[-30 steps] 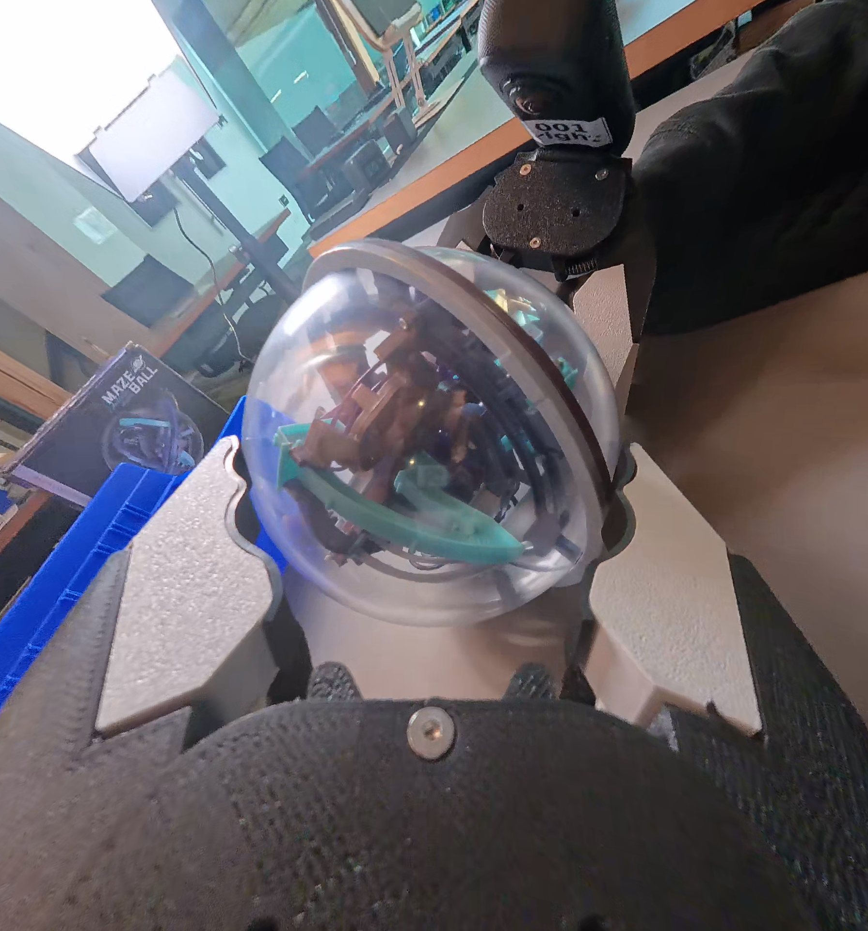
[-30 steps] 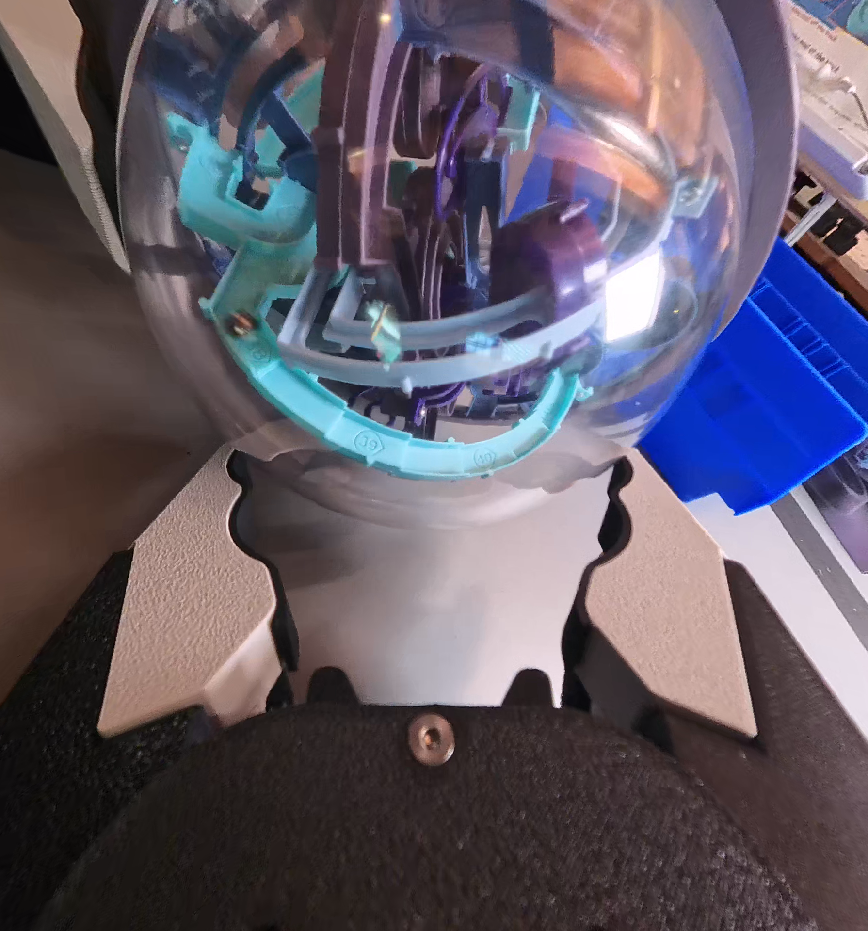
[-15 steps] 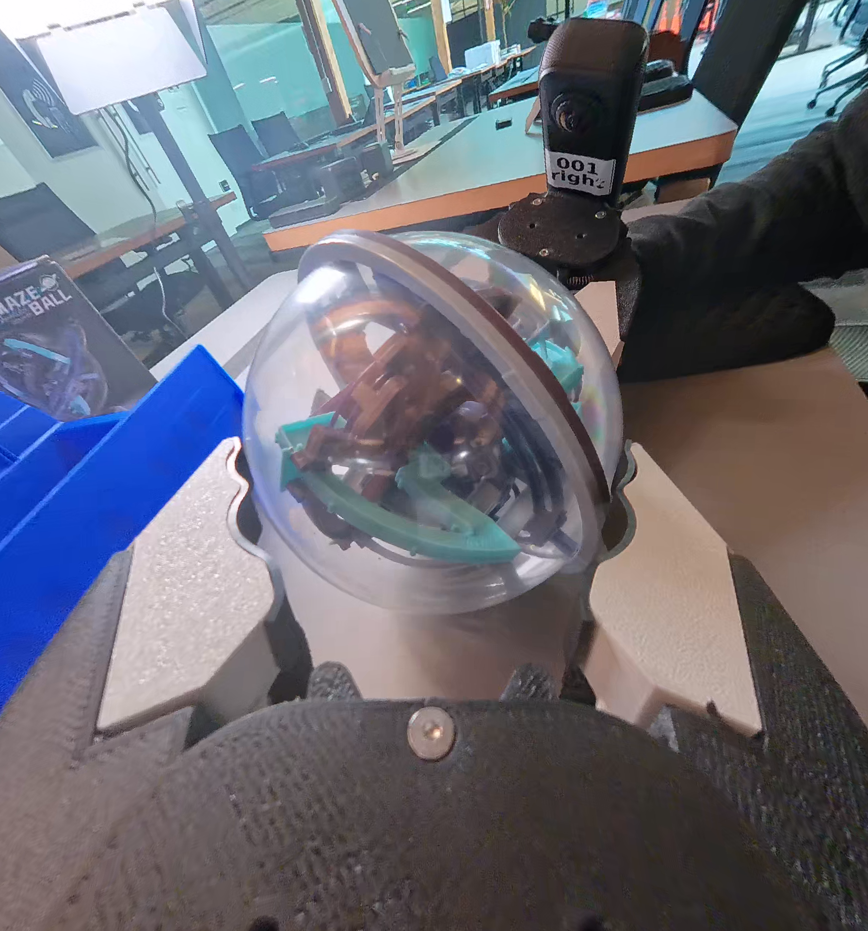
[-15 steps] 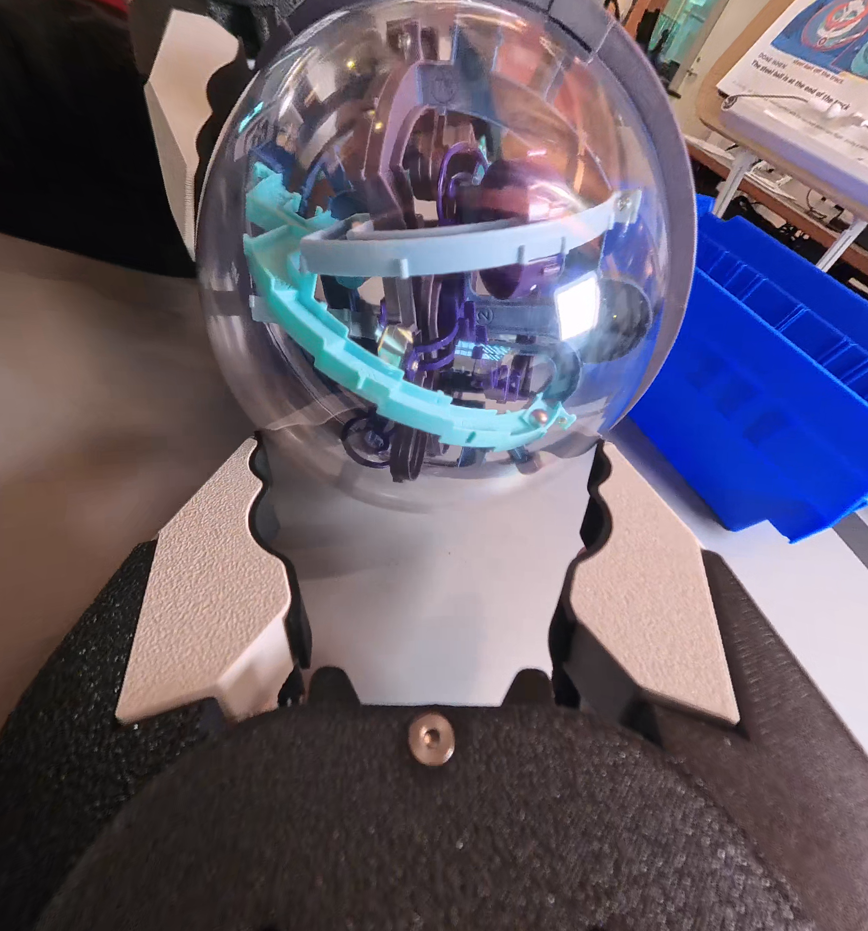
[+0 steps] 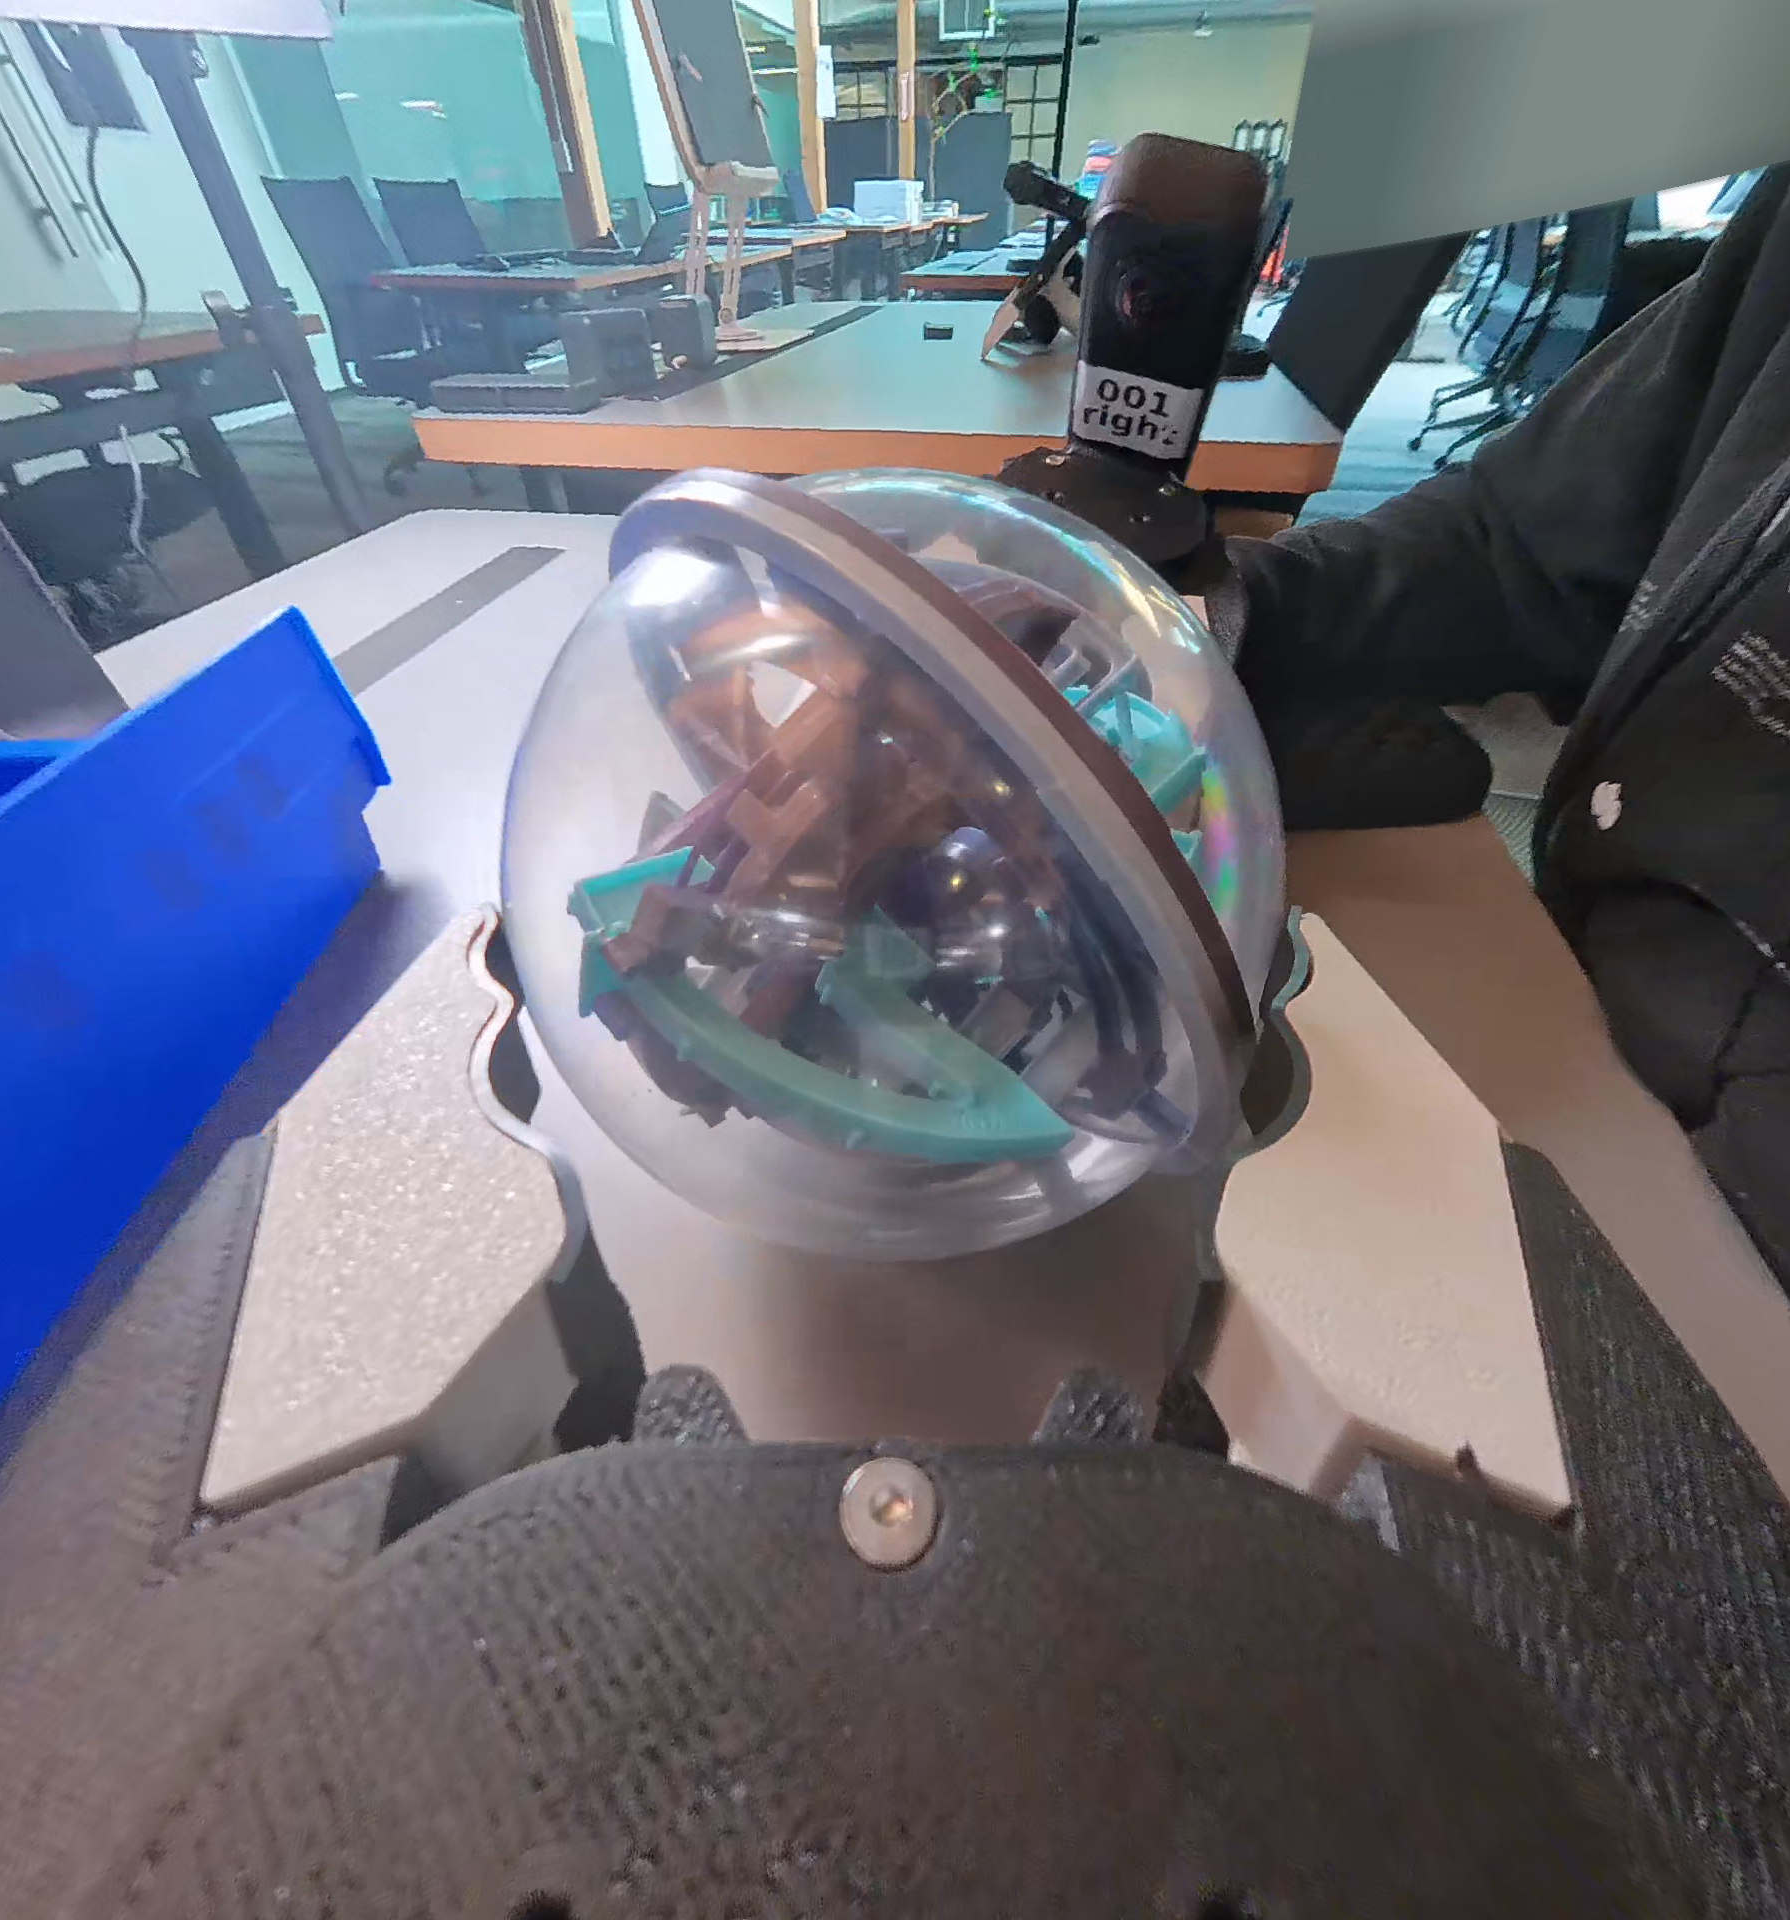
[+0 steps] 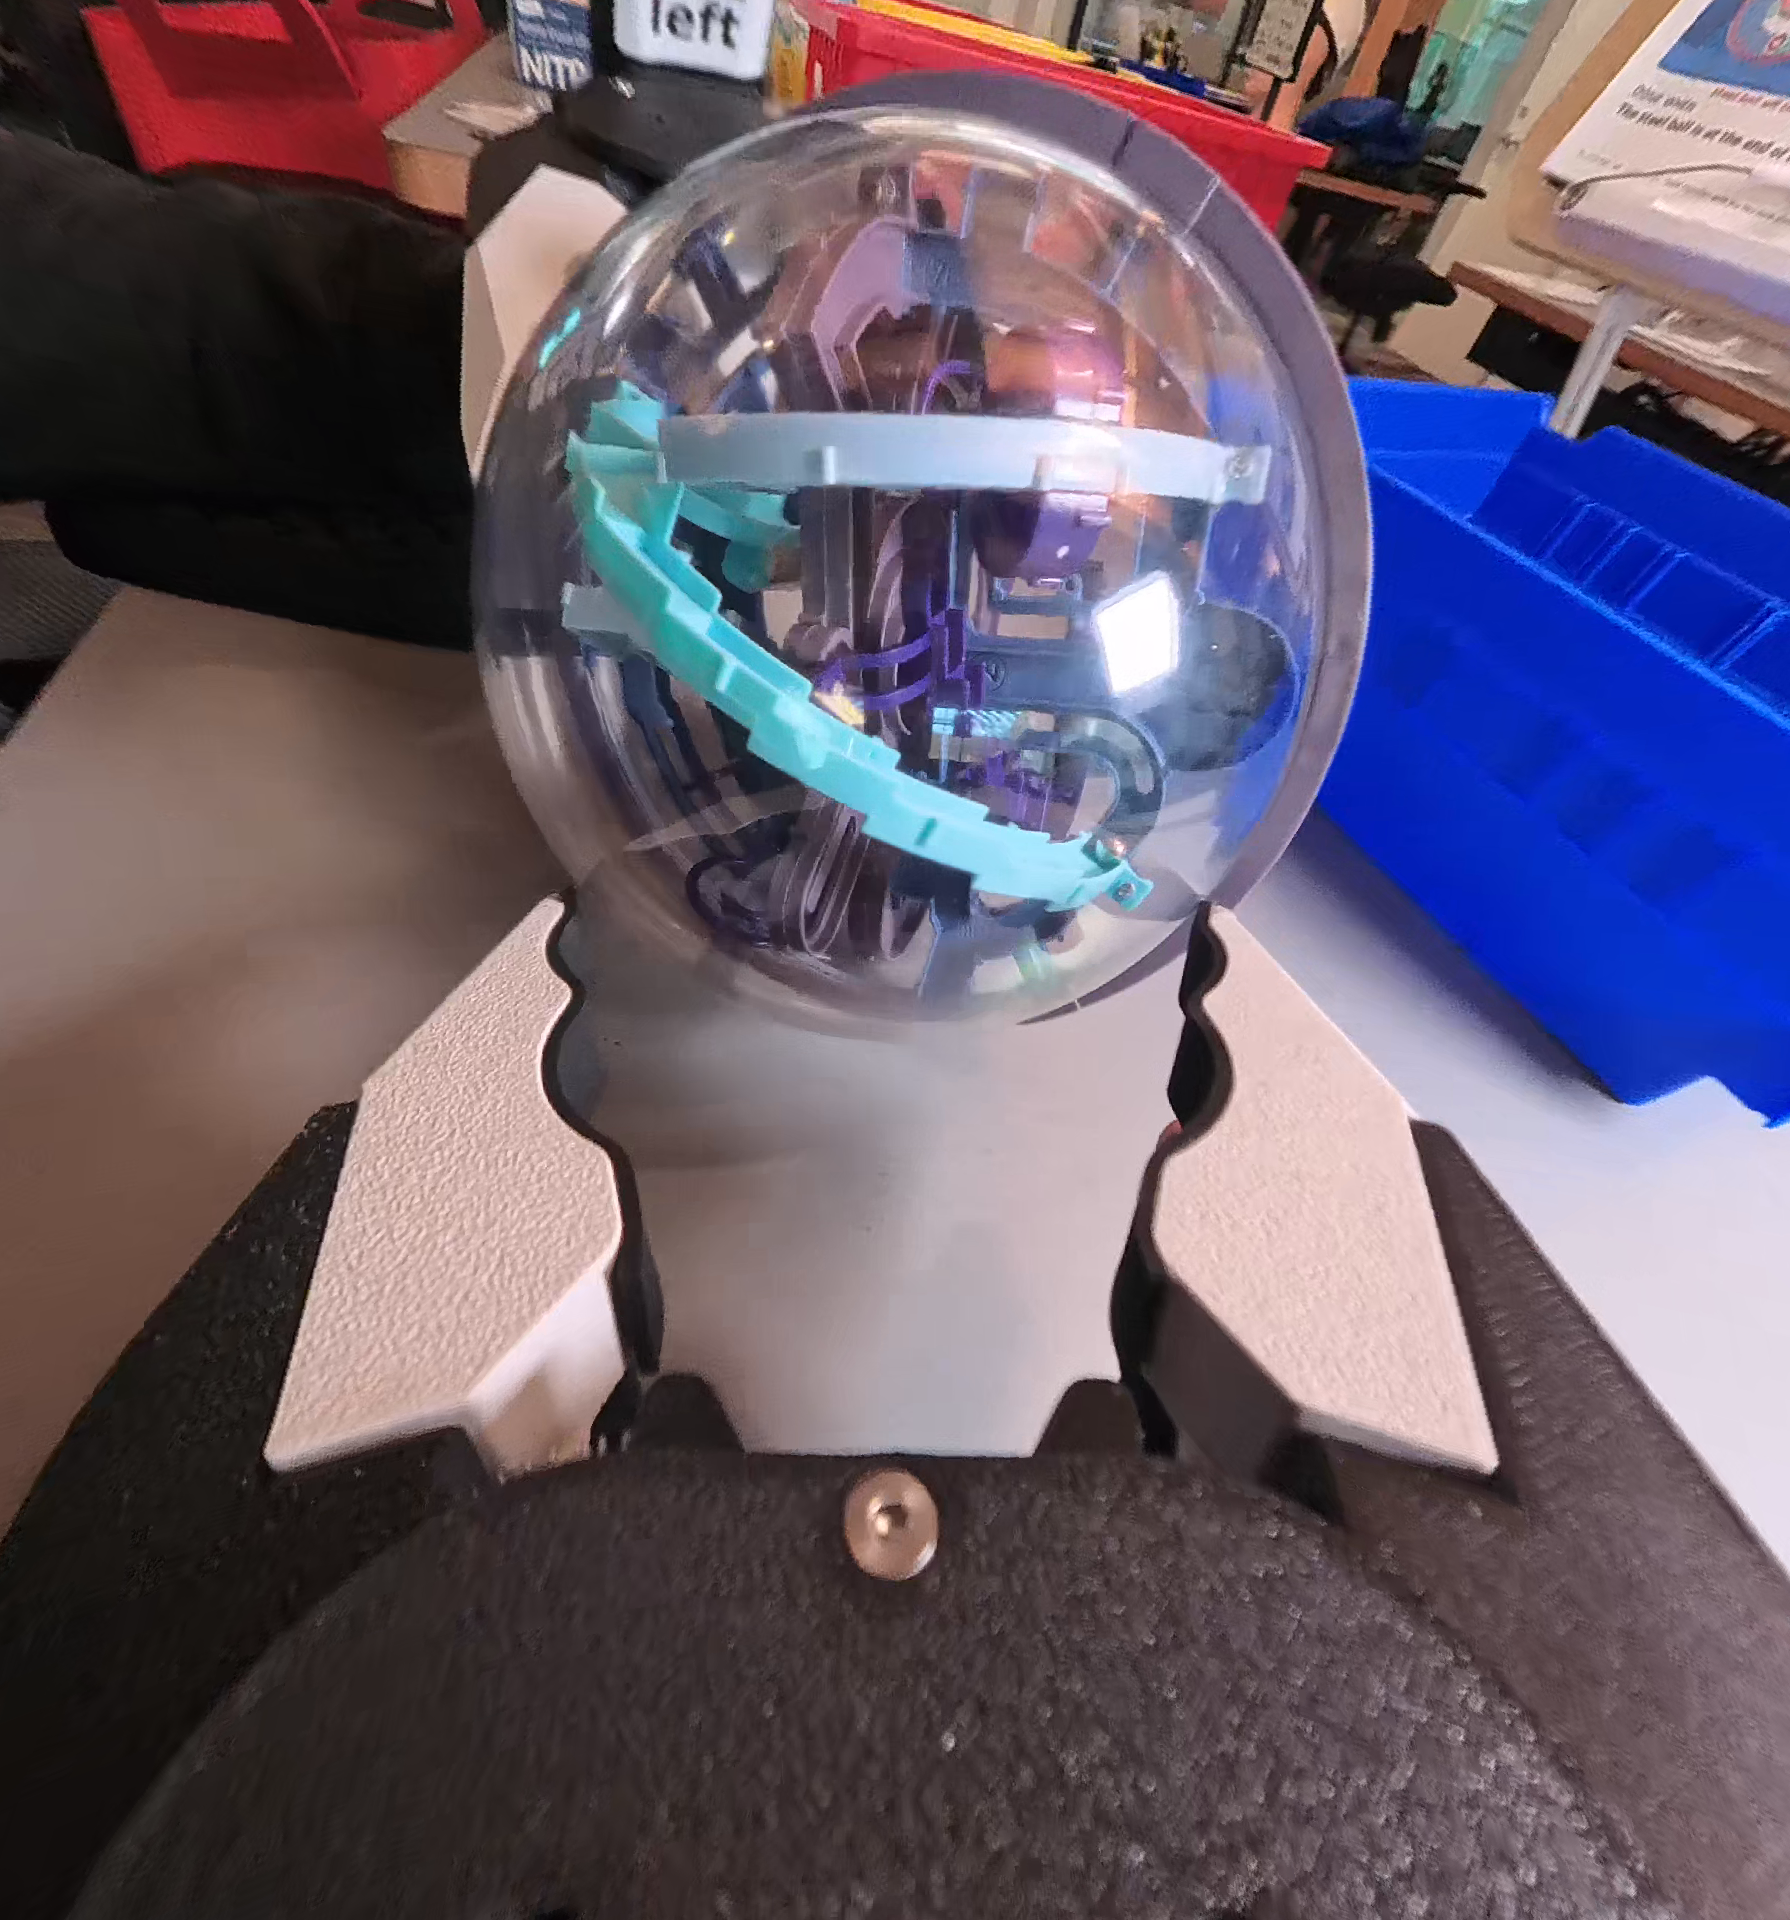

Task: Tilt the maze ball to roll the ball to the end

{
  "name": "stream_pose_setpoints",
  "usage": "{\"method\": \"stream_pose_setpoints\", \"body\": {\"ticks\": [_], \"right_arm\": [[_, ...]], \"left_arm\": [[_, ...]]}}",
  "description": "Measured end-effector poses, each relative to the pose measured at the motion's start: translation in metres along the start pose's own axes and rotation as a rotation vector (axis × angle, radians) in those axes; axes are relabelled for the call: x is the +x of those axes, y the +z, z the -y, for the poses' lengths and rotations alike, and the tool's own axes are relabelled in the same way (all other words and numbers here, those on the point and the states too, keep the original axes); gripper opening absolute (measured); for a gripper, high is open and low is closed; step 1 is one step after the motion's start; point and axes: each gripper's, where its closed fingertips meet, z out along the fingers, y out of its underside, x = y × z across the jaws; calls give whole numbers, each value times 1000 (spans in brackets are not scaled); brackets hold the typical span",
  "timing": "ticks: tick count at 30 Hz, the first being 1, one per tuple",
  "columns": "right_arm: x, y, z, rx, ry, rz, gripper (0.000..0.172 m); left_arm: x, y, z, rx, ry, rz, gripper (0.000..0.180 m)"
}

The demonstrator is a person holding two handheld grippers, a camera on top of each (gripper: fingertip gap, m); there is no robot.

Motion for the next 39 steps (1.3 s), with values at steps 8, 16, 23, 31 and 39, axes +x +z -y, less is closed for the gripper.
{"method": "stream_pose_setpoints", "body": {"ticks": [8, 16, 23, 31, 39], "right_arm": [[24, -33, 17, 43, 171, 280, 78], [54, -17, 24, 39, 174, 376, 115], [41, 1, 48, 62, -34, 315, 128], [50, 8, 40, 6, 10, 233, 127], [62, 15, 30, -15, 282, 175, 126]], "left_arm": [[-15, -2, -5, 2, -202, -176, 138], [-35, 6, 6, 12, -387, -427, 135], [-51, 14, 18, 116, -462, -439, 126], [-63, -14, 44, 49, -252, 22, 131], [-43, 9, -10, -78, -182, 248, 146]]}}
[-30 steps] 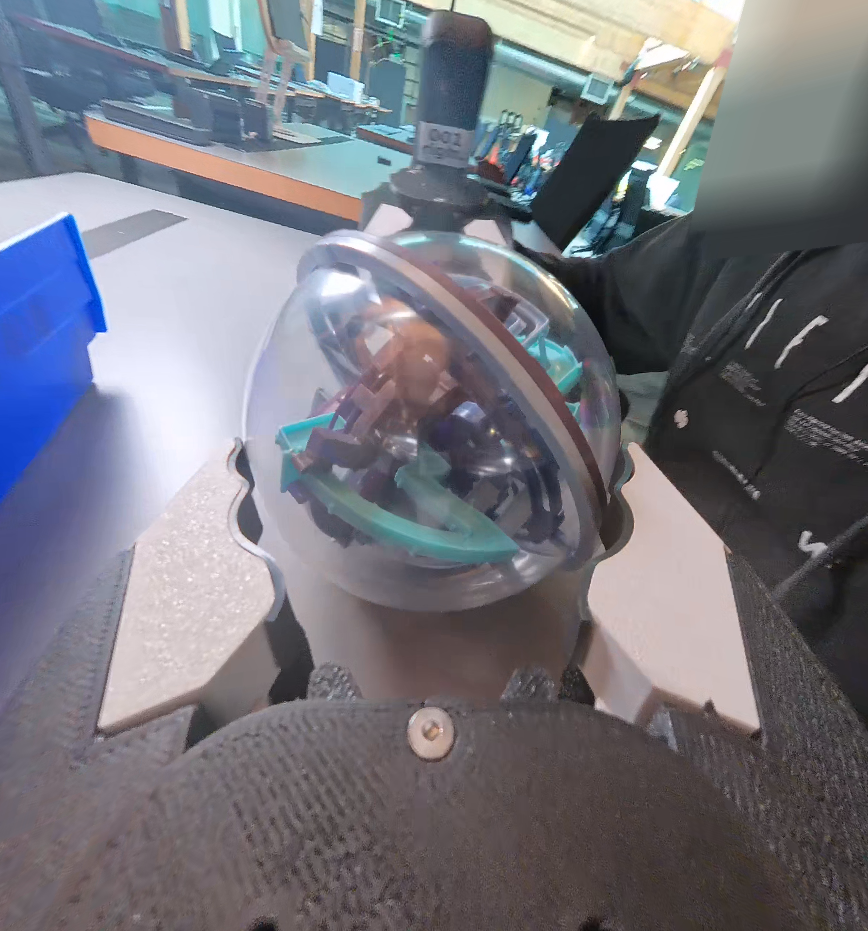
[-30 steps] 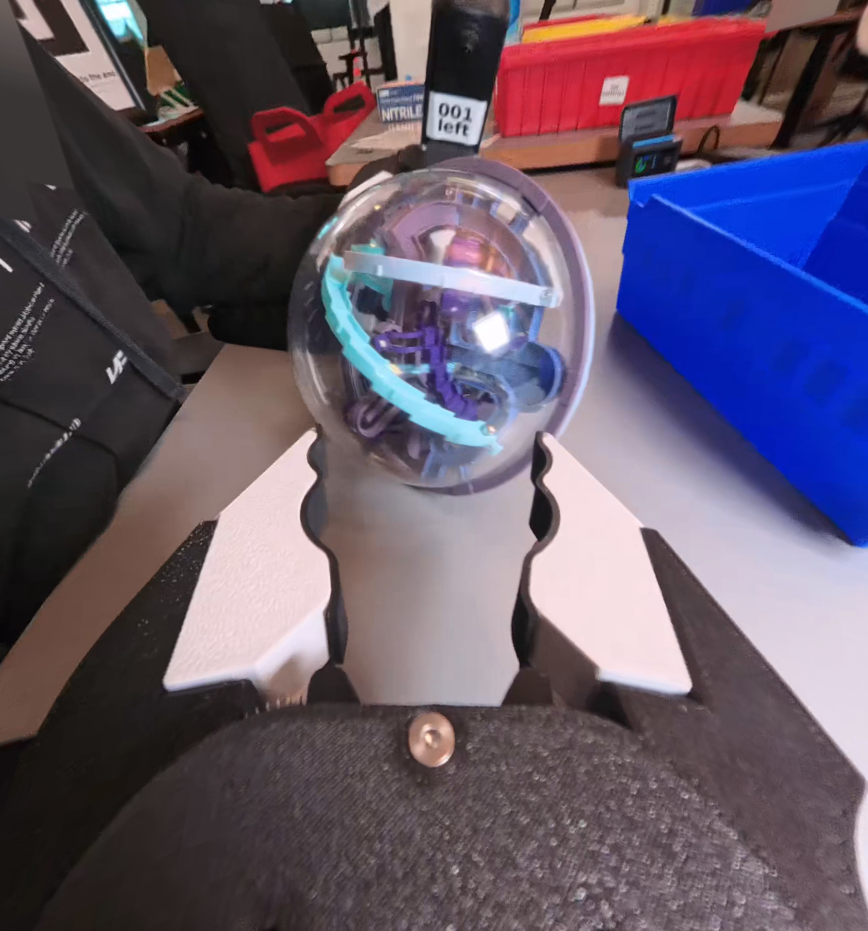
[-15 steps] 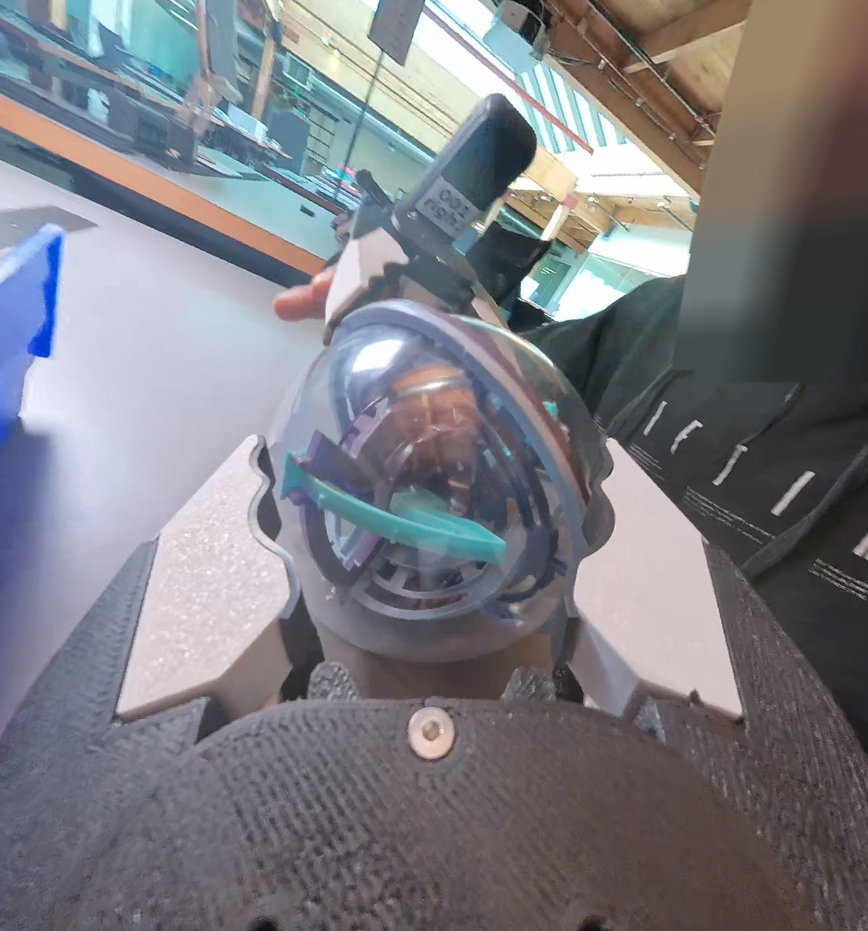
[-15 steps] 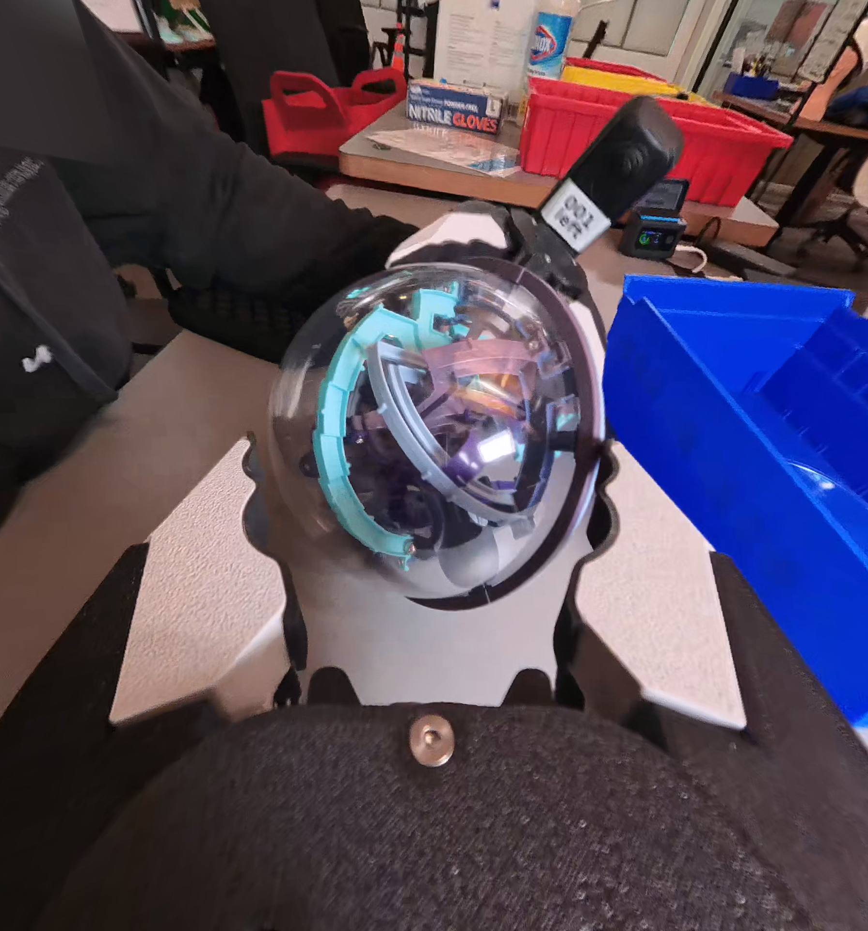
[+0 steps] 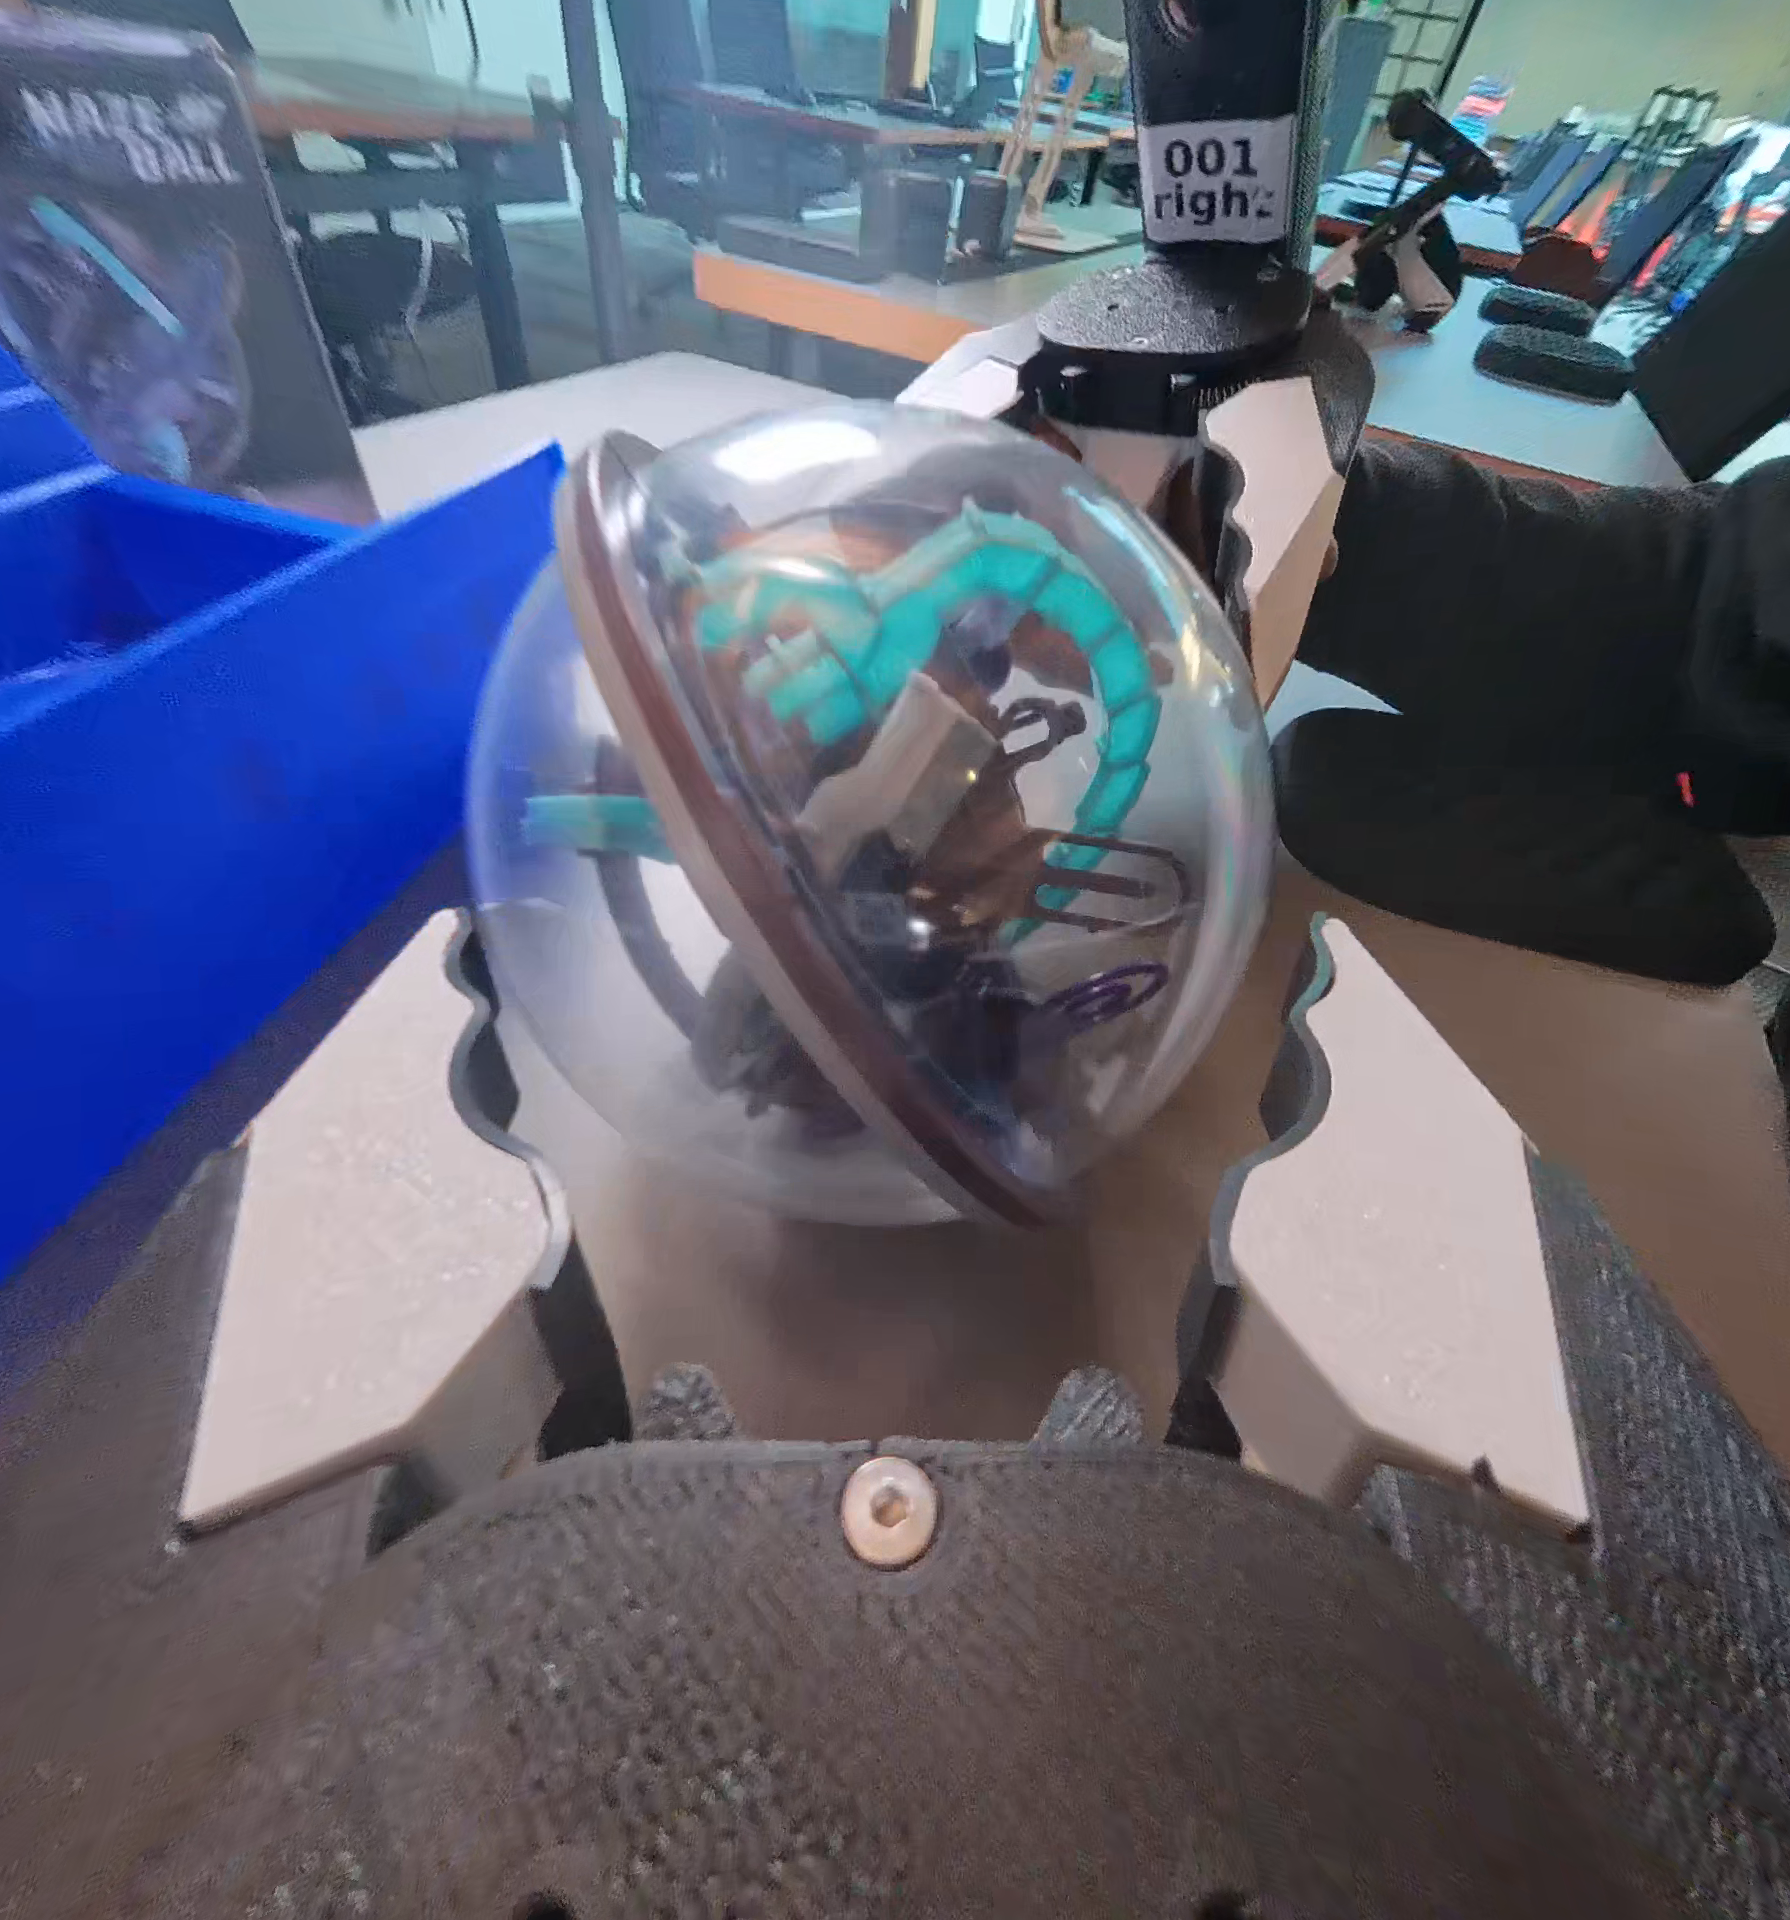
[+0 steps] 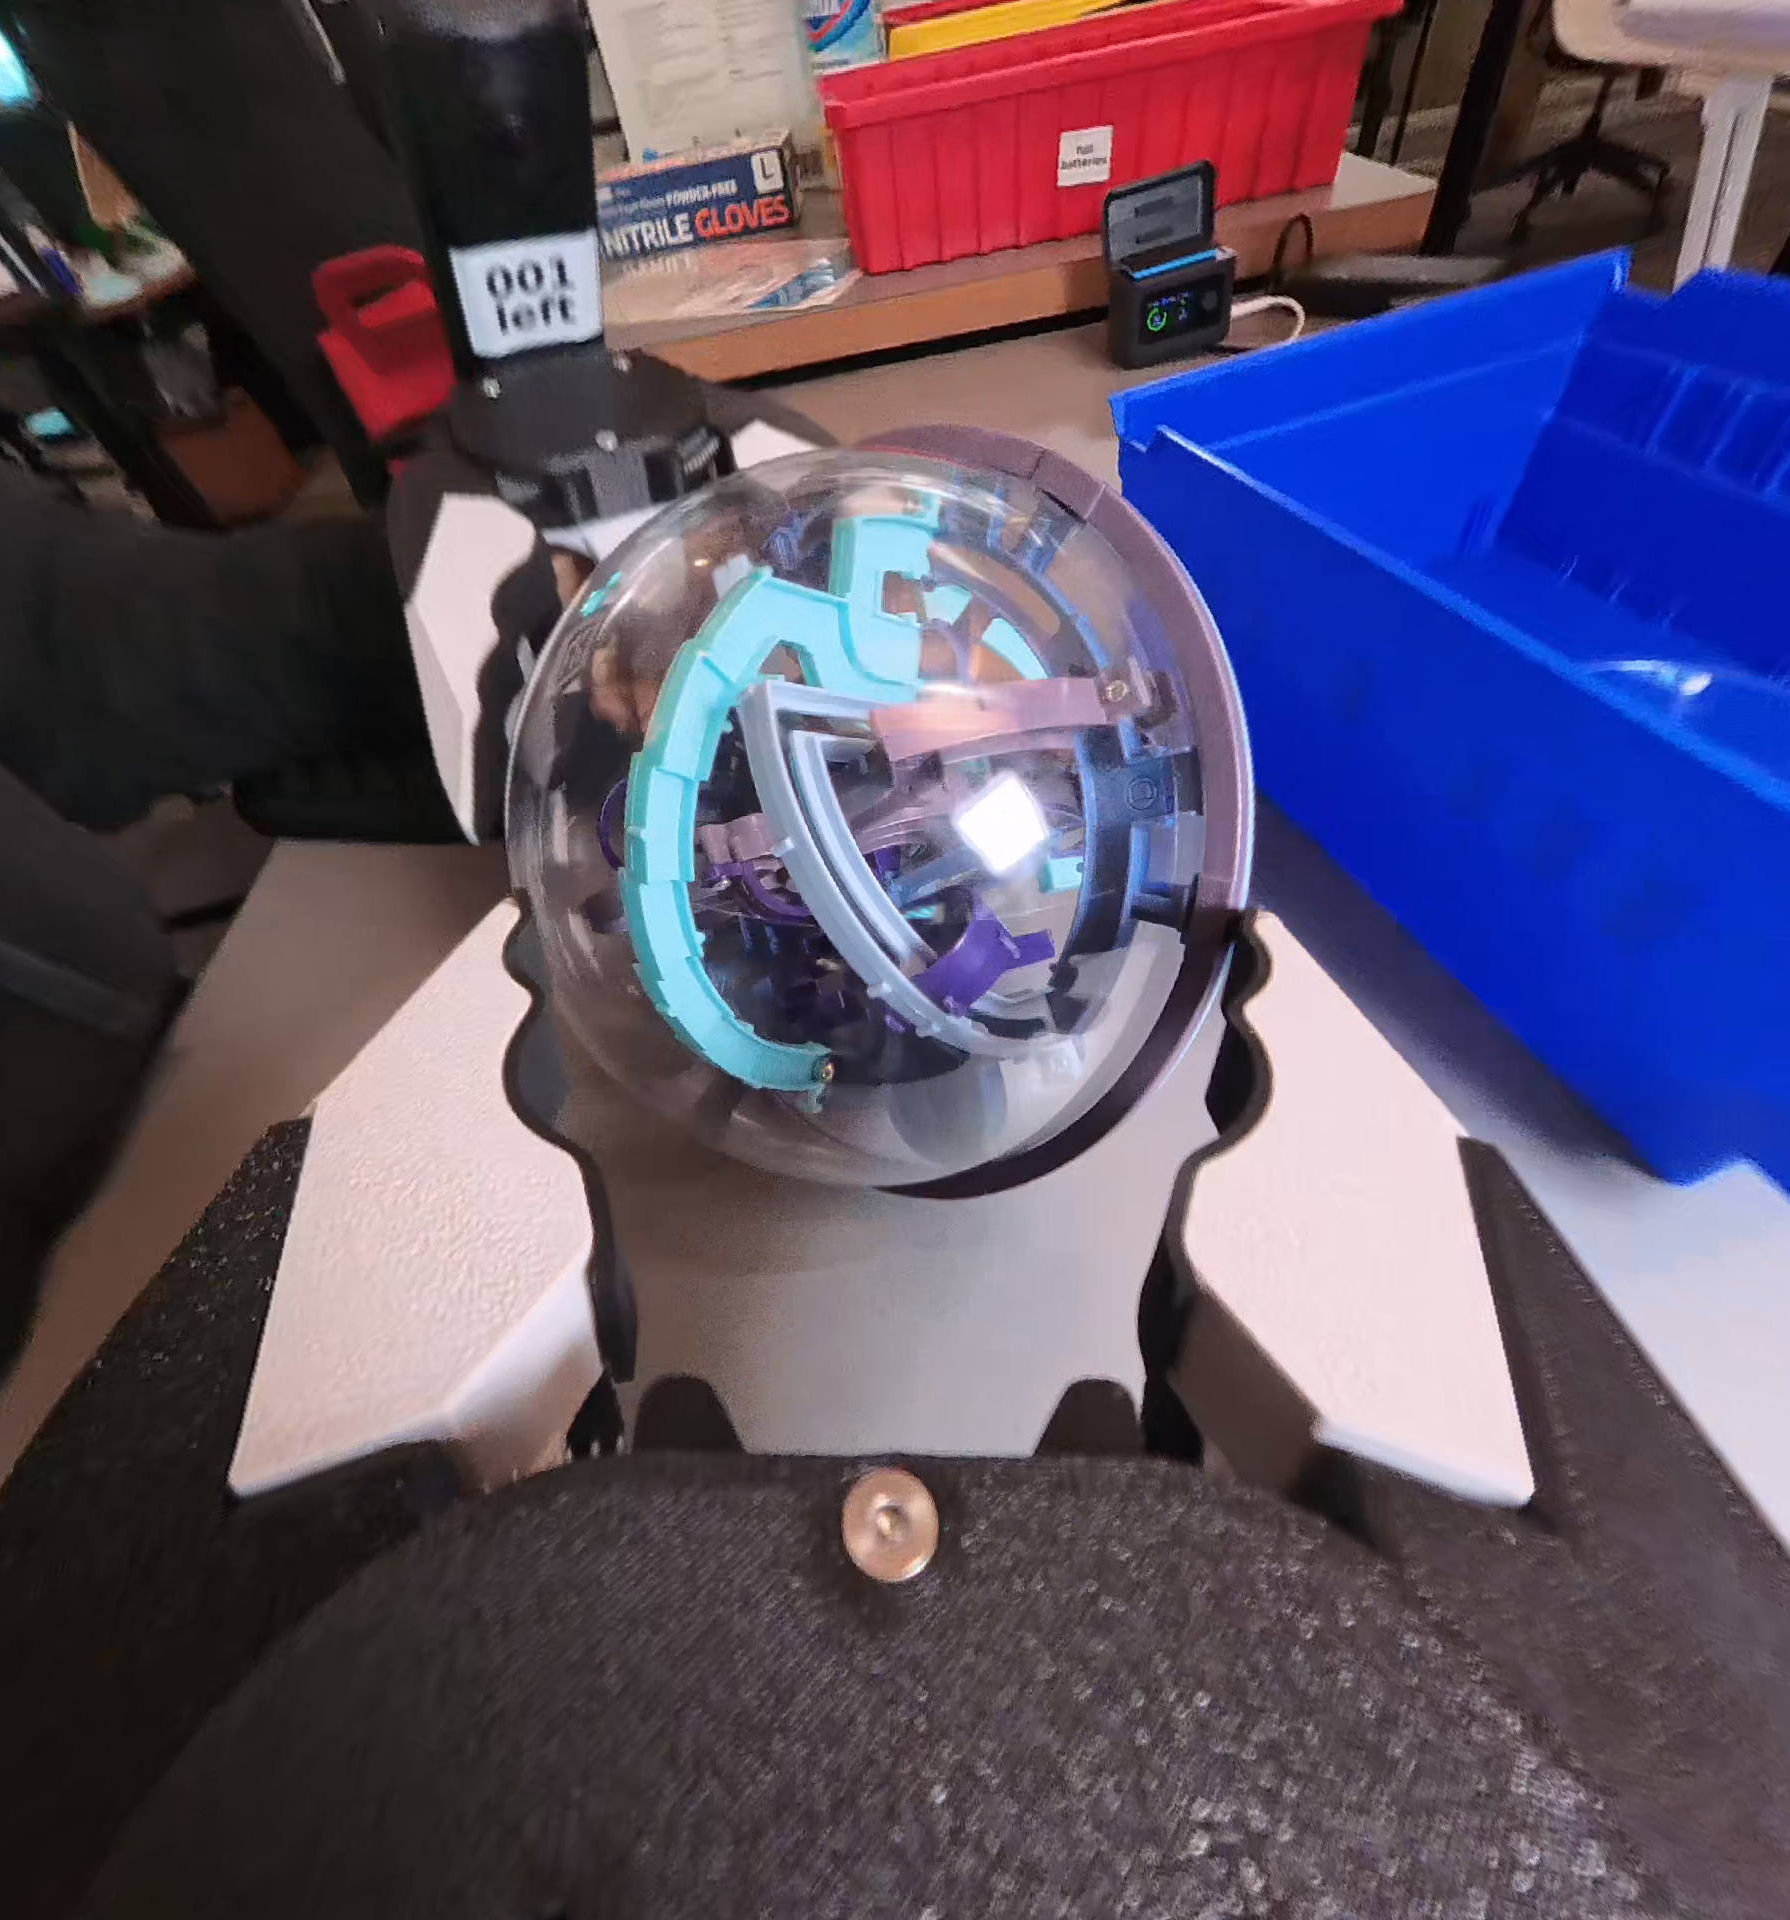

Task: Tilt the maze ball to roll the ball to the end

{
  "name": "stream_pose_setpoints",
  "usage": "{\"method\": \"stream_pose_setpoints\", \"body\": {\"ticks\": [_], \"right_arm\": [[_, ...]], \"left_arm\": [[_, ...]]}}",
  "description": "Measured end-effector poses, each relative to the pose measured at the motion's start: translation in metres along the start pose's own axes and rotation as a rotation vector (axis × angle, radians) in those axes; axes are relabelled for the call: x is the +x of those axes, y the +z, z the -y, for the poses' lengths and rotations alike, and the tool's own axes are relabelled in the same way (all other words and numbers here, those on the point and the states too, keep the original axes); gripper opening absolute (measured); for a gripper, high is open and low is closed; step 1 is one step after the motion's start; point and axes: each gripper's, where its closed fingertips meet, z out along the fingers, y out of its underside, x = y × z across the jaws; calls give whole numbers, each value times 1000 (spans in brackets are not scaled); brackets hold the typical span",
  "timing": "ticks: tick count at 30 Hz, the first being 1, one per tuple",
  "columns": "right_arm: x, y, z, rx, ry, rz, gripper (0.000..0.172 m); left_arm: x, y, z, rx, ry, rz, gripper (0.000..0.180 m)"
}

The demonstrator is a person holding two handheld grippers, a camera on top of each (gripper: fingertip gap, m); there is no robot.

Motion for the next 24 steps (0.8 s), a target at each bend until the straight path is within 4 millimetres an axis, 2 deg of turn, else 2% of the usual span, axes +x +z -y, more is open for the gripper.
{"method": "stream_pose_setpoints", "body": {"ticks": [3, 7, 11, 16, 19, 21, 22, 24], "right_arm": [[5, 1, -3, 1, 142, -2, 126], [3, -5, -13, -20, 144, 32, 128], [-10, -15, -32, -87, -30, 76, 125], [-11, -12, -26, -3, -233, -39, 130], [-8, -9, -26, 5, -233, -67, 132], [-3, -10, -27, 17, -173, -66, 130], [0, -11, -27, 26, -134, -63, 130], [4, -12, -27, 41, -81, -59, 129]], "left_arm": [[-9, 8, 1, 0, -30, -31, 146], [-16, 11, 4, -8, -176, -169, 145], [-15, 9, 4, -12, -402, -381, 145], [-3, 13, 4, -43, -542, -582, 144], [-5, 19, 9, -14, -554, -576, 143], [-16, 19, 18, 61, -557, -507, 137], [-23, 16, 24, 115, -551, -459, 132], [-29, 7, 31, 169, -504, -374, 133]]}}
